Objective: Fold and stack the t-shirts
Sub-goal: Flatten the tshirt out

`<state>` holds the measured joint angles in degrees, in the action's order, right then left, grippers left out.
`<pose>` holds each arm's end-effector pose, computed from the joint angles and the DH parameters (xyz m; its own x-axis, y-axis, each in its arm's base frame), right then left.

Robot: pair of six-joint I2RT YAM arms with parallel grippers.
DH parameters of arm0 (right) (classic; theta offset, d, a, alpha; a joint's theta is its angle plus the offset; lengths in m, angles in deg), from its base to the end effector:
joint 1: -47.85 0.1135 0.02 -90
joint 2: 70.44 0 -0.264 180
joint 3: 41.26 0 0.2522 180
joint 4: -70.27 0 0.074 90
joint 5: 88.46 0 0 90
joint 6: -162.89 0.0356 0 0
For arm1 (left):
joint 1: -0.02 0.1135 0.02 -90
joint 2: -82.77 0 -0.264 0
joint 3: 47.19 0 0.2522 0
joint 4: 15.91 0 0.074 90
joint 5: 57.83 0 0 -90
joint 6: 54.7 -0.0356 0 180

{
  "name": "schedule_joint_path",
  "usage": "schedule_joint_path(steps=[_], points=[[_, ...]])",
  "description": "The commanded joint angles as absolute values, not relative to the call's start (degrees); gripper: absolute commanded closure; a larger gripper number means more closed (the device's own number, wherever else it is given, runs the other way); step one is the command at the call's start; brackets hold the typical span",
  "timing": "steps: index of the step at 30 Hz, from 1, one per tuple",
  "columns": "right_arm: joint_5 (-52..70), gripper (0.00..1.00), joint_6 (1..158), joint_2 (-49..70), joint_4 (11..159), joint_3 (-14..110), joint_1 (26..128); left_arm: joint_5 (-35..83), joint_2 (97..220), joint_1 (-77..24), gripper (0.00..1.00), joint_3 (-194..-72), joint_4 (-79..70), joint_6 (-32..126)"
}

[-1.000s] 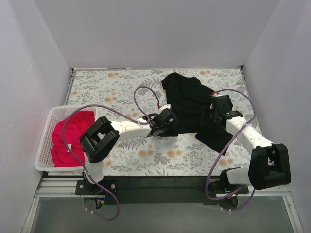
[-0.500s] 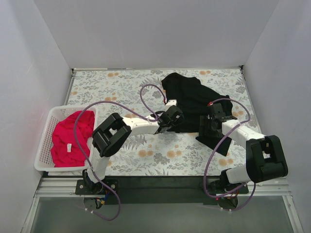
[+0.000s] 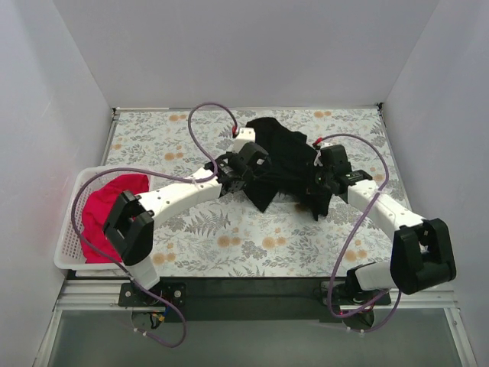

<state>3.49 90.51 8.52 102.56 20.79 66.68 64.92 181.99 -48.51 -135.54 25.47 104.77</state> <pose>0.2668 0.0923 0.2163 -0.7869 0.0513 -0.6150 -0.1106 0.9687 0.2223 0.2618 -0.2672 0.2443 -0.5684 -0.5462 -0.6153 -0.3463 0.8372 -0.4233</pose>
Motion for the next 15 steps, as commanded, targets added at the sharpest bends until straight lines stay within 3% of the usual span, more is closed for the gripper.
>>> schedule_joint_path(steps=[1, 3, 5, 6, 7, 11, 15], points=[[-6.54, 0.99, 89.23, 4.1, 107.67, 23.82, 64.38, 89.29, 177.07, -46.12, 1.0, -145.22, 42.67, 89.8], [-10.23, 0.99, 89.32, 2.52, 107.59, 23.48, 64.38, 89.73, 179.61, -49.89, 0.97, -151.26, 42.59, 85.58], [-13.39, 0.99, 89.59, 1.81, 107.76, 22.51, 63.85, 87.03, 183.55, -53.75, 0.88, -154.98, 42.42, 84.61], [-13.67, 0.99, 89.59, 1.29, 107.76, 22.25, 63.5, 85.01, 184.79, -54.46, 0.79, -156.38, 42.33, 84.95], [-13.67, 0.99, 89.67, 1.11, 107.68, 21.89, 63.24, 82.99, 185.94, -55.08, 0.62, -158.05, 42.41, 85.83], [-13.84, 0.99, 89.5, 0.4, 107.67, 20.14, 62.53, 74.37, 185.87, -55.17, 0.36, -154.3, 43.38, 96.17], [-13.67, 0.99, 88.88, 0.4, 107.68, 19.08, 62.44, 67.61, 178.67, -54.48, 0.29, -142.62, 40.14, 105.22]])
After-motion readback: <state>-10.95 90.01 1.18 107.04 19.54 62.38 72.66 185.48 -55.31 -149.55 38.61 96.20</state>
